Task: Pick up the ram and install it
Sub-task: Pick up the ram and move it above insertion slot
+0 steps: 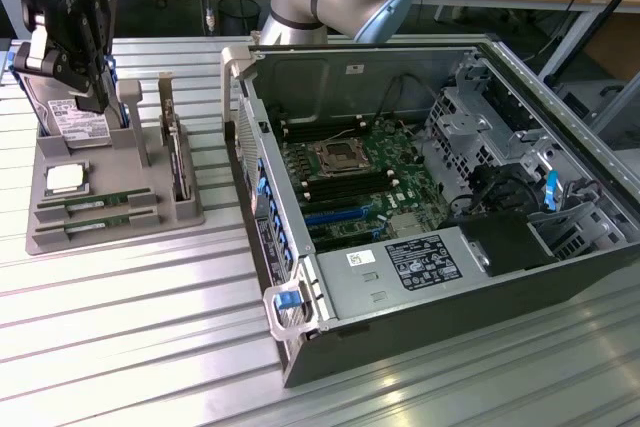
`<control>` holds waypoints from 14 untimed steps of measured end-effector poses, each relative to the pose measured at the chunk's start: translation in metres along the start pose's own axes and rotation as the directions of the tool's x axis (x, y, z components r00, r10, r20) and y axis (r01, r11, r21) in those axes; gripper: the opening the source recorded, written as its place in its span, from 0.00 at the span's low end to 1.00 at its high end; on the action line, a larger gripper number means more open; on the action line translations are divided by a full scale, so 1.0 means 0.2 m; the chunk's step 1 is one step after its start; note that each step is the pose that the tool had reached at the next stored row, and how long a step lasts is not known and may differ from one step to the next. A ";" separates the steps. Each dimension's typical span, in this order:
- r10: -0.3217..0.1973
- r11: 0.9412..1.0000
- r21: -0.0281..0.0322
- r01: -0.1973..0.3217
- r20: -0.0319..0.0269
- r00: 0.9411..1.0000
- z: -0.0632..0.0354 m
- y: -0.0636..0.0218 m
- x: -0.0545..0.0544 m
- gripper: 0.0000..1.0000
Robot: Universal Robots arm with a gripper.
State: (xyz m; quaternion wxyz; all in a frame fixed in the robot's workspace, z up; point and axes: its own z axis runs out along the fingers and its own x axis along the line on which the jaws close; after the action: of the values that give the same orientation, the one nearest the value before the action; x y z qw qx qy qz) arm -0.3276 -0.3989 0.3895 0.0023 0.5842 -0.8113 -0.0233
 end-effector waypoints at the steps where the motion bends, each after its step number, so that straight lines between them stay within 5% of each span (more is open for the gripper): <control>1: -0.001 1.000 0.000 0.001 0.000 1.000 0.000 0.000 0.00 0.10; 14: -0.013 1.000 0.000 0.013 -0.001 1.000 0.000 0.000 0.00 0.10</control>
State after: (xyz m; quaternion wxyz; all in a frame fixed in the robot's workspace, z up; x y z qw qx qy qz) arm -0.3276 -0.3989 0.3895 0.0025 0.5895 -0.8074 -0.0233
